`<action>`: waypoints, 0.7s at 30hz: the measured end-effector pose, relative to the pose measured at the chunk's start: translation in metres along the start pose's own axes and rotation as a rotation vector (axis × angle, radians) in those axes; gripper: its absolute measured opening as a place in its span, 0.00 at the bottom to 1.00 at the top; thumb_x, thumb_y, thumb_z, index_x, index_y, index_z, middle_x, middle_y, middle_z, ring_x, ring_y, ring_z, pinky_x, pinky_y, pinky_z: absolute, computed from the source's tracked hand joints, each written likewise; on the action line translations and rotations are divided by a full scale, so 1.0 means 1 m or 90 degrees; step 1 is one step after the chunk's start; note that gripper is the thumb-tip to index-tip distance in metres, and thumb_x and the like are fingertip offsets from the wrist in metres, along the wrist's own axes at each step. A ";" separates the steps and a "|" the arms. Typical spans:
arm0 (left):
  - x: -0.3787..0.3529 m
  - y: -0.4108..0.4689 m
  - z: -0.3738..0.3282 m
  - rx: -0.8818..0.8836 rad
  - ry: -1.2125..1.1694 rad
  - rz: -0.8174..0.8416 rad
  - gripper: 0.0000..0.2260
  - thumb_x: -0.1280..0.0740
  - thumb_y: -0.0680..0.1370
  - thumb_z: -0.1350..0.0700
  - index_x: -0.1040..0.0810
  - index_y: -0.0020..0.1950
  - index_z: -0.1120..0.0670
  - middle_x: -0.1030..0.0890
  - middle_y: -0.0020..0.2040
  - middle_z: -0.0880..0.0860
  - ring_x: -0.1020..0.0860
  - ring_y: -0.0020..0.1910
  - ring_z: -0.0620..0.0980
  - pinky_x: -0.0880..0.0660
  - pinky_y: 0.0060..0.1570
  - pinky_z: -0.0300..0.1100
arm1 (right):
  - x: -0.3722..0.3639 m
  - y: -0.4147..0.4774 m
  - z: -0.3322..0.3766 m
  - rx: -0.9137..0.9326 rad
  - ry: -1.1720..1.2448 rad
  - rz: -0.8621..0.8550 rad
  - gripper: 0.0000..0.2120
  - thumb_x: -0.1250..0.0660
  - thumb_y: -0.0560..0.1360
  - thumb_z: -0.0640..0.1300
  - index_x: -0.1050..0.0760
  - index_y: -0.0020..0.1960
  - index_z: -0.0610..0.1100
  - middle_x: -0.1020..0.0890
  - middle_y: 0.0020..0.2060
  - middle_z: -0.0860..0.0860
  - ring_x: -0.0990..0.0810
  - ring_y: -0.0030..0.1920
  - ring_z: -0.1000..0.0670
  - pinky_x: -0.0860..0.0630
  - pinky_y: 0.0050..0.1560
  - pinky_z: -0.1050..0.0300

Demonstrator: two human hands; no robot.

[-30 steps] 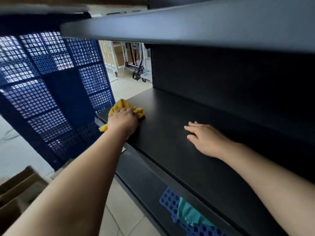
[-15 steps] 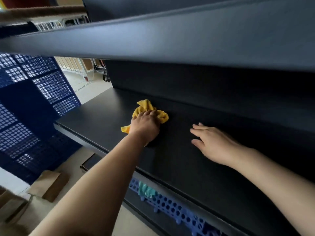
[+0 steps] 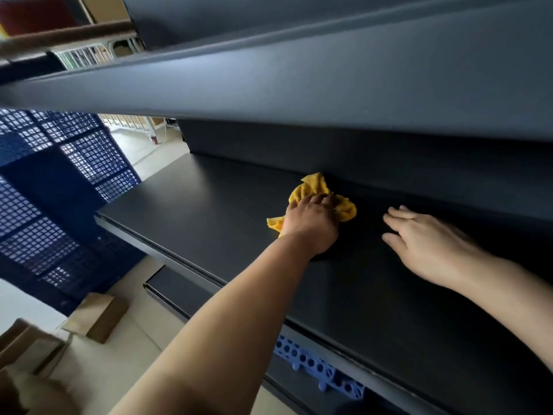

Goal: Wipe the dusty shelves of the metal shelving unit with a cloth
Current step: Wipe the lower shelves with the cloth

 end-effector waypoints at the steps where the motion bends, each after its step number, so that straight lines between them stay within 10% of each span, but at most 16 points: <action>1: -0.001 0.000 -0.003 0.001 -0.001 -0.006 0.25 0.48 0.82 0.47 0.45 0.79 0.50 0.40 0.78 0.51 0.45 0.77 0.51 0.50 0.74 0.50 | 0.001 -0.002 -0.004 -0.004 -0.003 0.001 0.24 0.45 0.82 0.49 0.41 0.76 0.42 0.42 0.77 0.49 0.47 0.77 0.52 0.48 0.74 0.58; 21: -0.025 0.032 -0.130 -0.188 -0.013 0.020 0.24 0.47 0.81 0.48 0.41 0.77 0.50 0.37 0.76 0.50 0.40 0.75 0.53 0.45 0.73 0.52 | 0.008 -0.119 -0.072 -0.260 -0.075 -0.024 0.23 0.47 0.81 0.56 0.39 0.75 0.54 0.41 0.76 0.55 0.39 0.75 0.52 0.32 0.69 0.53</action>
Point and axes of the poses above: each hand's wrist, its own y-axis towards the middle knuckle, its own x-axis out of the back of the hand, z = x × y, the point moved 1 cm from there along y, towards the middle knuckle
